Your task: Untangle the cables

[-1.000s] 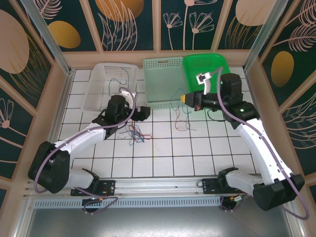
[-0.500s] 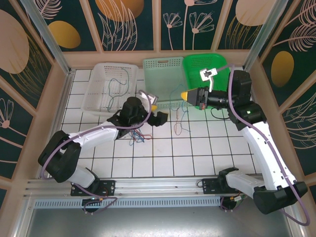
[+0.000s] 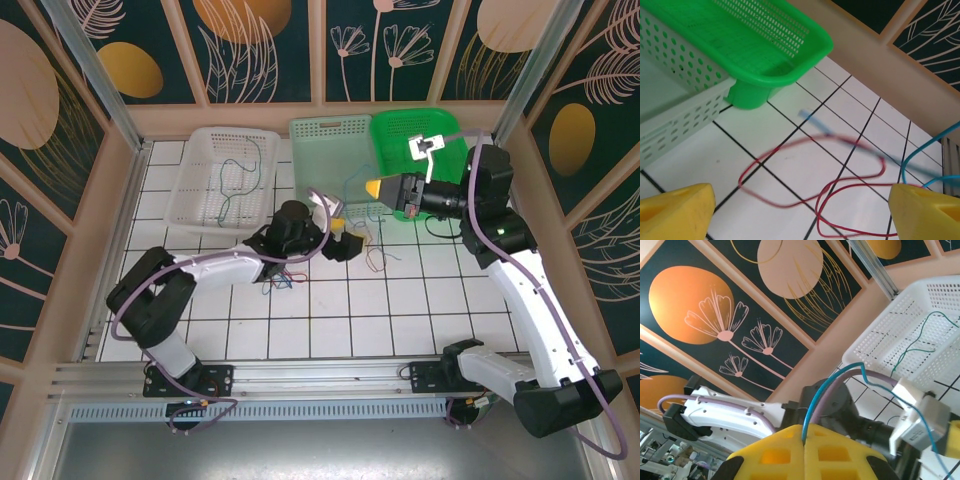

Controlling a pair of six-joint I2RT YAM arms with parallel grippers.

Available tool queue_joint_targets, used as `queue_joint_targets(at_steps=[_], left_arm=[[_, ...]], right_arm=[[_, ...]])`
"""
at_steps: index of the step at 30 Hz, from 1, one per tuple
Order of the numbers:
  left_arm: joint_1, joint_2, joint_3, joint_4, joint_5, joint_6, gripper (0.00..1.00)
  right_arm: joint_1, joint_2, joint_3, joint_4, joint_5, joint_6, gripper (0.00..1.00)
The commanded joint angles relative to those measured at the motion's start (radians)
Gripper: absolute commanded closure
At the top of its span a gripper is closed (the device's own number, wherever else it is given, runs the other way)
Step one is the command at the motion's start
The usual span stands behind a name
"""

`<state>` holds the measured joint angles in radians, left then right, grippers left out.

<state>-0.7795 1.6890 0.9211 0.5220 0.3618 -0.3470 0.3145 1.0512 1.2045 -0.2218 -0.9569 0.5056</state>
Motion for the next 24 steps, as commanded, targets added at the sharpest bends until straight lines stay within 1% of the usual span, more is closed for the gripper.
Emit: queue_joint_targets(at_steps=[1, 4, 8, 10, 15, 17, 18, 19, 21, 23, 24], left_arm=[[-0.013, 0.062, 0.076, 0.076, 0.017, -0.034, 0.13], [-0.016, 0.107, 0.109, 0.099, 0.034, -0.063, 0.17], [-0.021, 0.131, 0.110, 0.193, 0.067, -0.117, 0.15], [-0.020, 0.135, 0.107, 0.222, 0.065, -0.135, 0.15], [-0.023, 0.154, 0.128, 0.222, 0.043, -0.141, 0.15], [-0.023, 0.159, 0.130, 0.229, 0.033, -0.145, 0.18], [-0.023, 0.161, 0.131, 0.227, 0.032, -0.144, 0.21], [-0.021, 0.162, 0.135, 0.220, 0.032, -0.144, 0.28], [-0.023, 0.166, 0.143, 0.196, 0.029, -0.138, 0.48], [-0.023, 0.171, 0.144, 0.170, 0.024, -0.132, 0.71], [-0.023, 0.173, 0.142, 0.160, 0.018, -0.128, 0.78]], right_arm=[[-0.005, -0.038, -0.002, 0.083, -0.026, 0.052, 1.00], [-0.005, -0.049, 0.001, 0.101, -0.024, 0.070, 1.00], [-0.004, -0.054, 0.000, 0.108, -0.010, 0.076, 1.00], [-0.004, -0.054, 0.000, 0.106, -0.003, 0.074, 1.00], [-0.002, -0.058, -0.014, 0.152, -0.016, 0.108, 1.00], [-0.001, -0.059, -0.013, 0.150, -0.022, 0.109, 1.00], [-0.002, -0.061, -0.011, 0.144, -0.021, 0.107, 1.00], [-0.001, -0.064, -0.009, 0.134, -0.016, 0.101, 1.00], [0.000, -0.073, 0.007, 0.103, 0.008, 0.076, 1.00], [-0.004, -0.074, 0.037, 0.050, 0.049, 0.040, 1.00], [-0.007, -0.071, 0.056, 0.021, 0.077, 0.022, 1.00]])
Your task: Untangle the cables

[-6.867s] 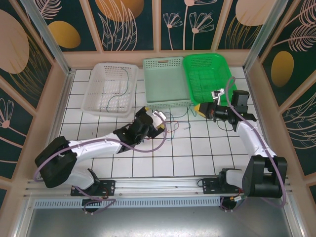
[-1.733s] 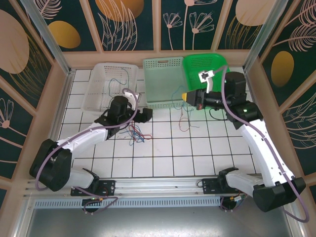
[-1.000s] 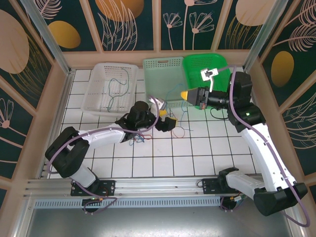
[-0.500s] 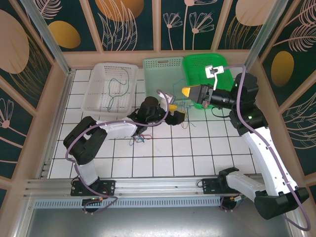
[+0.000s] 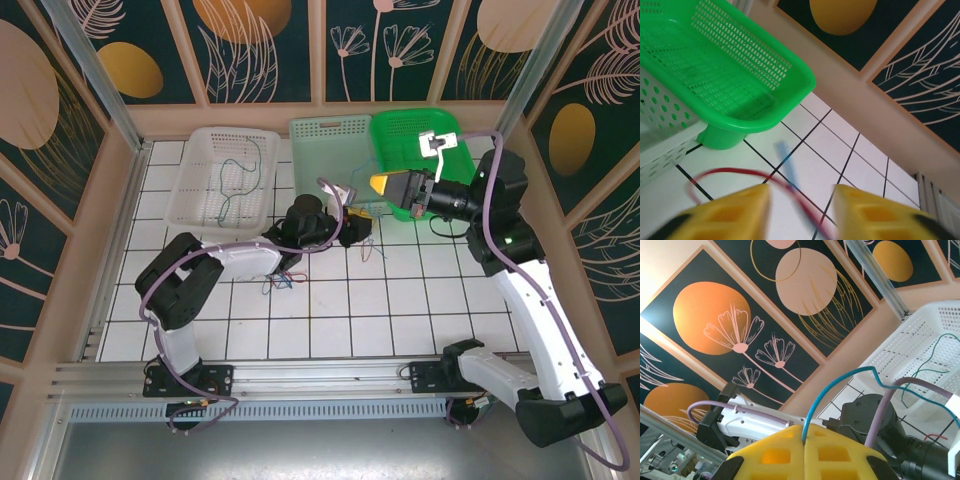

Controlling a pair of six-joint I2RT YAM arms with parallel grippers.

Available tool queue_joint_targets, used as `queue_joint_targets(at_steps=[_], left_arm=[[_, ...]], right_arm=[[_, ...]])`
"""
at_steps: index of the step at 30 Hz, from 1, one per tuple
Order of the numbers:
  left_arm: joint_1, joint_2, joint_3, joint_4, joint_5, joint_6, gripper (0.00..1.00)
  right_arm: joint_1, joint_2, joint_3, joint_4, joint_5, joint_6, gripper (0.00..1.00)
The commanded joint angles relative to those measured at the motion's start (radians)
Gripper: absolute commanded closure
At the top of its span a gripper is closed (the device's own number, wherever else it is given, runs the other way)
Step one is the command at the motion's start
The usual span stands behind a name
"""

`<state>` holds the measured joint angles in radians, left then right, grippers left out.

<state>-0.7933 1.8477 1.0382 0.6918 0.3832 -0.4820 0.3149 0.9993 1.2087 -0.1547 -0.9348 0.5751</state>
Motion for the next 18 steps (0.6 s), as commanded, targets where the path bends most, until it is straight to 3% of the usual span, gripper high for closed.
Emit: queue_joint_targets(at_steps=[1, 6, 10, 18], left_arm=[[-0.009, 0.017, 0.023, -0.026, -0.007, 0.012, 0.84], [-0.008, 0.029, 0.015, -0.152, -0.087, 0.054, 0.90], [-0.008, 0.031, -0.015, -0.196, -0.137, 0.072, 0.90], [-0.009, 0.029, -0.027, -0.235, -0.168, 0.094, 0.95]], right_arm=[[-0.015, -0.013, 0.076, -0.080, 0.092, -0.062, 1.00], [-0.036, 0.015, 0.236, -0.240, 0.326, -0.201, 1.00], [-0.044, 0.016, 0.304, -0.268, 0.465, -0.267, 1.00], [-0.050, 0.082, 0.430, -0.276, 0.516, -0.303, 1.00]])
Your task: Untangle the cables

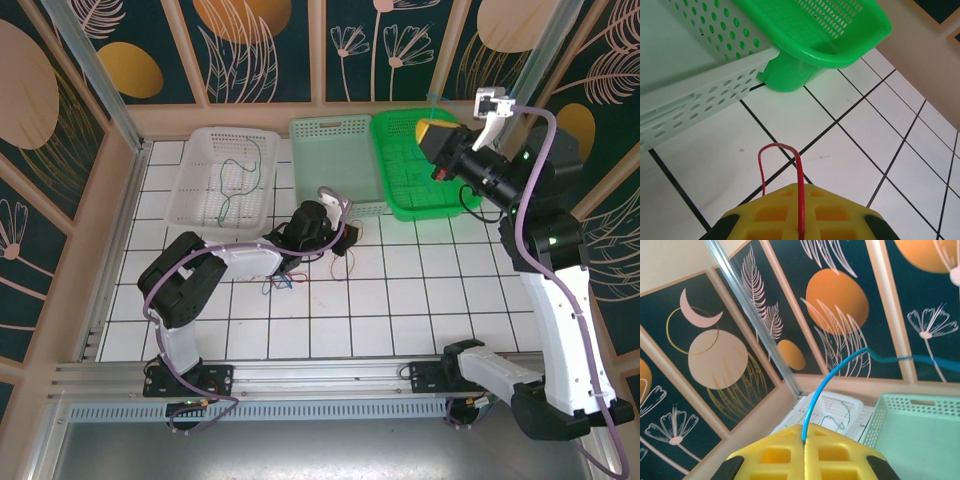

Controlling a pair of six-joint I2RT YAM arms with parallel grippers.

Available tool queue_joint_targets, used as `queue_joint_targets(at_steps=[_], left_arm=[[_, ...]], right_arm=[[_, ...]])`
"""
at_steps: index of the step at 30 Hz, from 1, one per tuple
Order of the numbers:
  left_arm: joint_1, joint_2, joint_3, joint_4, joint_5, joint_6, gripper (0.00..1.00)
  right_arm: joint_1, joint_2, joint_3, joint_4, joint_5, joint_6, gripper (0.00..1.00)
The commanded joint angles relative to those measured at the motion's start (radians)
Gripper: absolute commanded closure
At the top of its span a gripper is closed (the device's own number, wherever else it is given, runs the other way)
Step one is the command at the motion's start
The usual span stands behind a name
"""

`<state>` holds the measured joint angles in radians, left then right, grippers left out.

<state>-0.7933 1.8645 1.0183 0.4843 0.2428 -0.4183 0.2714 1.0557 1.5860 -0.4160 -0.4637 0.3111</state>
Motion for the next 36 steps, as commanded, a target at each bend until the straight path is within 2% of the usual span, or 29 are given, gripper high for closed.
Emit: queue_joint_targets(at_steps=[1, 8, 10, 17, 25, 32, 36], left_arm=[[-0.010, 0.009, -0.010, -0.028, -0.028, 0.032, 0.95], [-0.009, -0.031, -0.040, 0.027, -0.005, 0.006, 0.94], [-0.008, -0.053, -0.095, 0.057, -0.005, -0.012, 0.94], [-0.009, -0.122, -0.173, 0.092, -0.017, -0.034, 0.93], [-0.008, -0.145, -0.210, 0.119, -0.007, -0.048, 0.92], [-0.009, -0.145, -0.208, 0.130, 0.002, -0.054, 0.91], [-0.009, -0.145, -0.203, 0.146, 0.016, -0.062, 0.91]], right_arm=[[-0.007, 0.039, 0.064, -0.008, 0.040, -0.042, 1.00], [-0.019, 0.217, 0.113, -0.009, -0.069, -0.070, 1.00], [-0.024, 0.280, 0.109, 0.007, -0.084, -0.083, 1.00], [-0.029, 0.477, 0.083, 0.158, -0.193, -0.085, 1.00], [-0.027, 0.762, 0.200, 0.193, -0.279, -0.044, 1.00], [-0.011, 0.967, 0.286, 0.179, -0.269, -0.034, 1.00], [-0.007, 1.094, 0.363, 0.166, -0.315, -0.025, 0.98]])
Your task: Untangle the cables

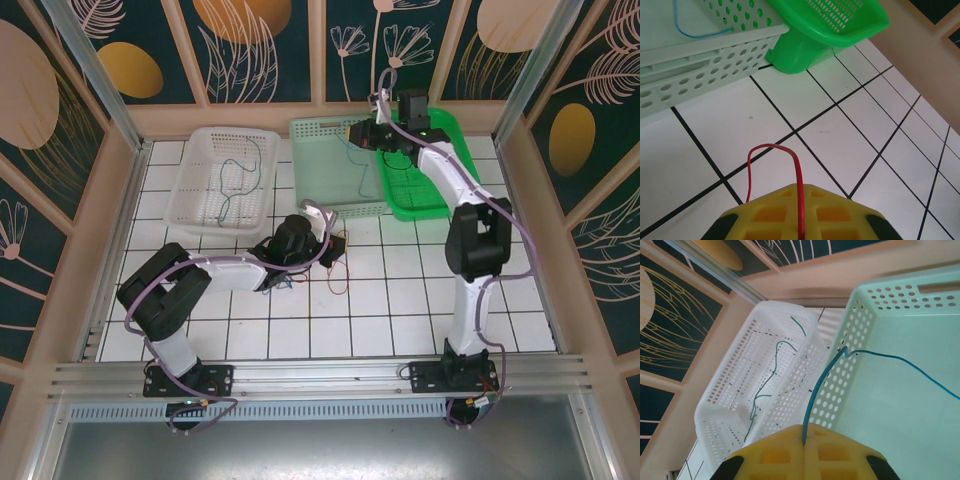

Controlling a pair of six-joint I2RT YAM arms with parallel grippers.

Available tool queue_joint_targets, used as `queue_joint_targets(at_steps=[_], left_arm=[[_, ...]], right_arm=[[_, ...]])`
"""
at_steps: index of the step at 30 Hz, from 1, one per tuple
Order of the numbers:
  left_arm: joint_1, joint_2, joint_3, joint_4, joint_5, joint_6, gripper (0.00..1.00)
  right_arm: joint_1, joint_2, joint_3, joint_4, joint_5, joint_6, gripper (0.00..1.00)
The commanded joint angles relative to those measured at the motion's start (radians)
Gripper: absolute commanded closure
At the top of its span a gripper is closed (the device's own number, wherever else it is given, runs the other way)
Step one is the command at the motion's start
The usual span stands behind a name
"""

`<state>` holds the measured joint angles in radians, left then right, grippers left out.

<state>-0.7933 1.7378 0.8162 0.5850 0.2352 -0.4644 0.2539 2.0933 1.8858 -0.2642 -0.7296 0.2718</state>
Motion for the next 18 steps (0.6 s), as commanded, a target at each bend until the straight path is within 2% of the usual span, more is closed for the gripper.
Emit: queue_joint_targets(at_steps=[1, 4, 5, 8, 11, 13, 15, 18], left_arm=[[-0.009, -0.018, -0.002, 0.047, 0.025, -0.017, 0.91], [-0.008, -0.018, -0.005, 0.057, 0.029, -0.022, 0.91], [-0.009, -0.017, -0.006, 0.059, 0.029, -0.022, 0.91], [-0.008, -0.049, -0.008, 0.064, 0.026, -0.023, 0.90], [-0.009, -0.053, -0.006, 0.064, 0.025, -0.021, 0.90], [-0.009, -0.055, -0.005, 0.061, 0.026, -0.021, 0.90], [-0.009, -0.058, -0.003, 0.058, 0.024, -0.022, 0.90], [-0.008, -0.066, -0.006, 0.061, 0.022, -0.026, 0.90]], right_arm=[[0.012, 0.087, 0.092, -0.003, -0.049, 0.014, 0.98], [0.016, 0.149, 0.148, -0.031, -0.044, 0.016, 0.93], [0.017, 0.161, 0.156, -0.035, -0.043, 0.018, 0.88], [0.019, 0.196, 0.195, -0.073, -0.036, 0.008, 0.60], [0.021, 0.223, 0.238, -0.134, -0.027, -0.005, 0.47], [0.021, 0.216, 0.236, -0.149, -0.028, -0.011, 0.32], [0.022, 0.190, 0.220, -0.144, -0.015, -0.012, 0.25], [0.023, 0.135, 0.175, -0.109, 0.001, -0.012, 0.19]])
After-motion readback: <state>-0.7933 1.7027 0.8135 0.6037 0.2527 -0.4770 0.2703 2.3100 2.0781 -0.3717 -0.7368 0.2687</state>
